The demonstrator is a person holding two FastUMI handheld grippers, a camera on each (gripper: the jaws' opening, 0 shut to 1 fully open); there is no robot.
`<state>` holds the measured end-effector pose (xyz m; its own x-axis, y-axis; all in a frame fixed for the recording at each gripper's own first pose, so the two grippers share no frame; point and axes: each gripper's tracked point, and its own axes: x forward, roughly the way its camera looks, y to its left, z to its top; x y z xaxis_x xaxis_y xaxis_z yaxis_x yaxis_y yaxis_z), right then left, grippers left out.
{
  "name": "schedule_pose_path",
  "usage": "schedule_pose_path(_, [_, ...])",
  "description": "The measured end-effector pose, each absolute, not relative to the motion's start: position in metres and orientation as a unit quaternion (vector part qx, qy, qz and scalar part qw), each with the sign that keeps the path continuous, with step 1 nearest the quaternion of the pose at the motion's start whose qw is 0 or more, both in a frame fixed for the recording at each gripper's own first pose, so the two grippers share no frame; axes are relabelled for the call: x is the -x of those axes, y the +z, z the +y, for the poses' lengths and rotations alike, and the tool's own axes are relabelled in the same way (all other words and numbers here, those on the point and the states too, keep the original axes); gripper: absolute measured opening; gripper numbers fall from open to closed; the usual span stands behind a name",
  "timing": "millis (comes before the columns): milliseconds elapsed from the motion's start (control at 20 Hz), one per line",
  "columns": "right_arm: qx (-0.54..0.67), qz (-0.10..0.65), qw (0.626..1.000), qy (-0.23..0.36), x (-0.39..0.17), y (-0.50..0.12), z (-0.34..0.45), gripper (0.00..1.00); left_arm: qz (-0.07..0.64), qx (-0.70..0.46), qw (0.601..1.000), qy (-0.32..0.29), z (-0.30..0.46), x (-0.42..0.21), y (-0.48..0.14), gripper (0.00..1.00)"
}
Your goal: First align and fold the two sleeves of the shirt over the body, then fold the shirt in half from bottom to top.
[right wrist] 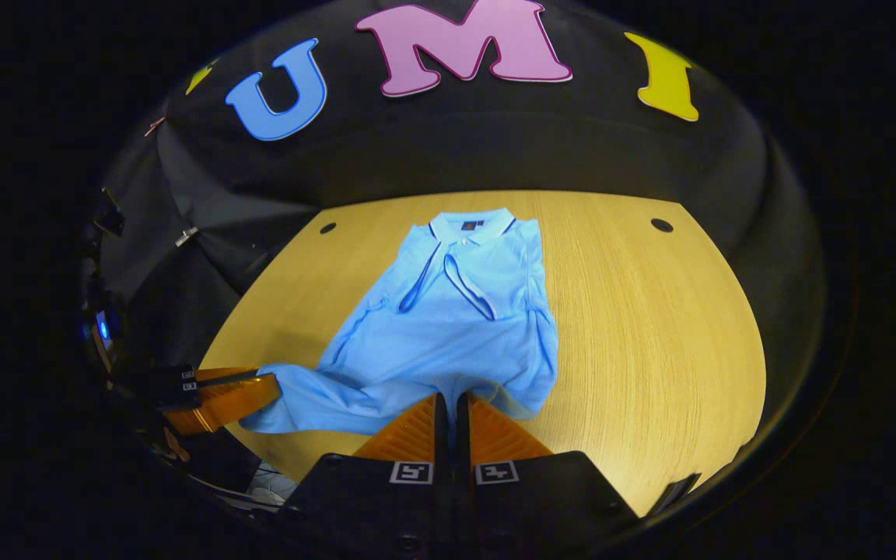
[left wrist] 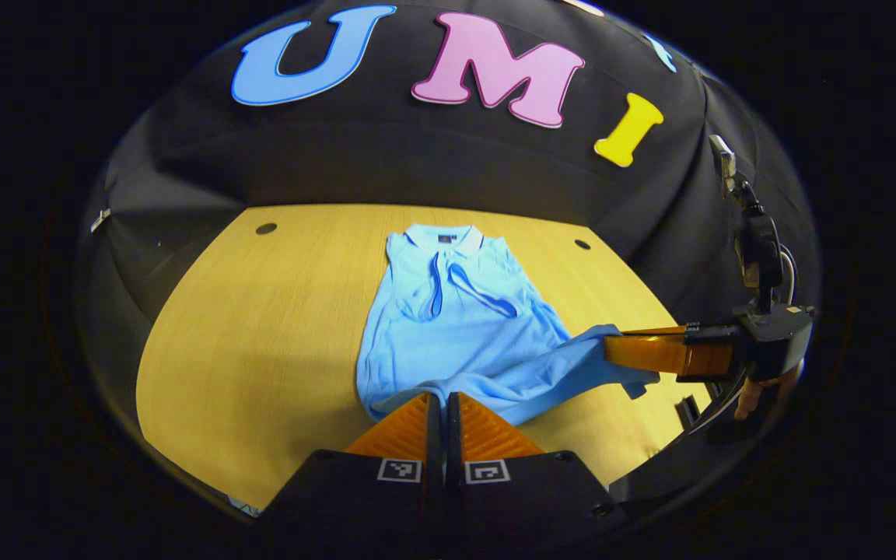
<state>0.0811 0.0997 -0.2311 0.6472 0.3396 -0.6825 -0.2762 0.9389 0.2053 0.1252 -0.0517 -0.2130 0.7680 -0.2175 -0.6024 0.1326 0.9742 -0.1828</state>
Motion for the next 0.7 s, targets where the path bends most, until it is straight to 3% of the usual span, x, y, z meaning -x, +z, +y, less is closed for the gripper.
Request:
schedule_pose_path(500, [-0.048,0.325,0.923,0.200,-0.269,-0.189,0.103,0.05,0.277,0.121,0.952,-0.053,-0.033,-0.304,-0.159,0.06])
schedule_pose_path(550, [-0.048,0.319,0.925,0.203,-0.292,-0.189,0.105,0.05,0.273,0.125,0.953,-0.050,-0.030,-0.328,-0.158,0.11])
schedule_pose_path(600, [-0.048,0.313,0.926,0.204,-0.315,-0.190,0.108,0.05,0.268,0.119,0.955,-0.045,-0.026,-0.352,-0.159,0.06])
schedule_pose_path(700, [-0.048,0.299,0.931,0.204,-0.357,-0.195,0.114,0.05,0.261,0.093,0.960,-0.040,-0.016,-0.396,-0.165,0.06])
